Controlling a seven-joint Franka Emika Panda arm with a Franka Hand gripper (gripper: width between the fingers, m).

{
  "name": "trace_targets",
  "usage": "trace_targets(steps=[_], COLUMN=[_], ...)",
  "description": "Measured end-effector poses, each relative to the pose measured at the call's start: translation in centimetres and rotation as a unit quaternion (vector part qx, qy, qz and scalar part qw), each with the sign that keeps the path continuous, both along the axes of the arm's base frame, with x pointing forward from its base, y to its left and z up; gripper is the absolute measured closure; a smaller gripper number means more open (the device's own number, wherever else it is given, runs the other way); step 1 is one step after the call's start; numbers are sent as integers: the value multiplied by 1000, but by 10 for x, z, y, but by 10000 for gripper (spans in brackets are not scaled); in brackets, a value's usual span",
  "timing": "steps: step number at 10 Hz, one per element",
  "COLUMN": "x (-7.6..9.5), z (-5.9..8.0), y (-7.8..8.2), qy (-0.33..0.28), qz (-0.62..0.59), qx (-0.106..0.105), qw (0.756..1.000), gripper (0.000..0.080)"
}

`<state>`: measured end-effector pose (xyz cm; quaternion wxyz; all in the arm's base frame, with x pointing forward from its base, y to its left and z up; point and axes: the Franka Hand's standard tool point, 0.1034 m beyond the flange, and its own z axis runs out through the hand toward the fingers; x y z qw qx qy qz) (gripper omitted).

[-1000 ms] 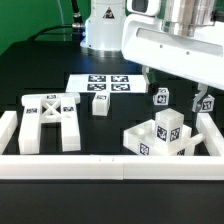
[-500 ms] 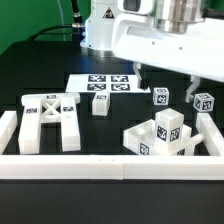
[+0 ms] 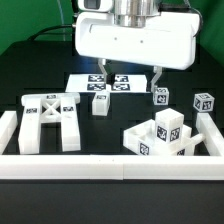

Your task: Assemble chair

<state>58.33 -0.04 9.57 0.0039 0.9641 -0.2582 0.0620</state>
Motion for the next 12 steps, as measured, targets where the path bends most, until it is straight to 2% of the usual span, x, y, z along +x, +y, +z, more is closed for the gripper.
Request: trace_targets(steps=[2, 3, 4, 5, 7, 8, 9, 10, 11, 12], x=[-1, -9, -34, -52, -72, -74, -69, -73, -79, -76], z=[-1, -5, -14, -21, -32, -34, -32, -34, -35, -33], y=[-1, -11, -29, -41, -57, -53, -53, -53, -51, -53], qy=[0, -7, -5, 2, -5, 18, 12, 24, 75, 103], qz=[2, 31, 68, 92, 110, 111, 112, 111, 107, 108], qx=[-1, -6, -18, -25, -39, -28, -30, -26, -4, 8], qw=[1000, 999, 998, 995, 993, 993, 993, 993, 991, 989], gripper=[151, 151, 151, 151, 151, 151, 151, 151, 151, 151])
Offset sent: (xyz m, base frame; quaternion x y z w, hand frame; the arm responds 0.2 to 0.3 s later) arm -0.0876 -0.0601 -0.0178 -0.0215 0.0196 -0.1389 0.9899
